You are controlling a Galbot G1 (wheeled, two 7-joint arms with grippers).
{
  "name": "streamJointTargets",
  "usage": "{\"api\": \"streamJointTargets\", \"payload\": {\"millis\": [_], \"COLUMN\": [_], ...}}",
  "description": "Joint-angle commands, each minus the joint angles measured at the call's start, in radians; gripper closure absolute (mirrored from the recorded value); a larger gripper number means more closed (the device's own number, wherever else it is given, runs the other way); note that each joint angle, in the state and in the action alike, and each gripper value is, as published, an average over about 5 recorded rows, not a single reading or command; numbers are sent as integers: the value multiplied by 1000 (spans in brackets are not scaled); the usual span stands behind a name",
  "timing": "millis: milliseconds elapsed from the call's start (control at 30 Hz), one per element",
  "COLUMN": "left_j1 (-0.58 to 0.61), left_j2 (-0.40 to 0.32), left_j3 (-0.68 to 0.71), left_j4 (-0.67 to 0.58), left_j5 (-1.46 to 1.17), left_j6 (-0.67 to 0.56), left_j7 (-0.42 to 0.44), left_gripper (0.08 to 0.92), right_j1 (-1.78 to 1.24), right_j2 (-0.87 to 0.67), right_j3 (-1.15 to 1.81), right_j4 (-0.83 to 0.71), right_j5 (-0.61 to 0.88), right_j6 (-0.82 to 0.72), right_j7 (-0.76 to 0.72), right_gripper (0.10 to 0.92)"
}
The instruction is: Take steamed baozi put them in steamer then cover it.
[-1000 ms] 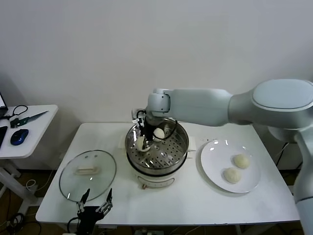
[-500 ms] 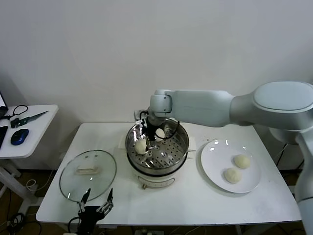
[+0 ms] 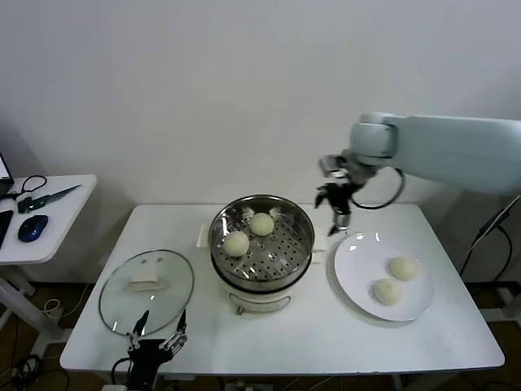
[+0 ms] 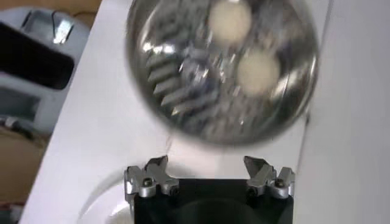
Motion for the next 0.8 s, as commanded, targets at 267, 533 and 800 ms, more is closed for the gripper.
{"api": "streamJointTargets", "payload": {"millis": [267, 533, 800], "left_j1": [2, 5, 10], "left_j2": [-11, -15, -14], "left_j3": [-5, -6, -7], "left_j4": [3, 13, 20], "left_j5": [18, 20, 21], "left_j6": [-4, -2, -2], "left_j7": [5, 4, 2], "left_gripper": [177, 177, 177], "right_j1": [-524, -668, -728], "right_j2": [-323, -241, -204], "right_j3": [316, 430, 472], "right_j4": [-70, -175, -200], "right_j5": [-361, -406, -406], "right_j6": [3, -9, -20], "right_j7": [9, 25, 37], "right_gripper": [203, 203, 203]}}
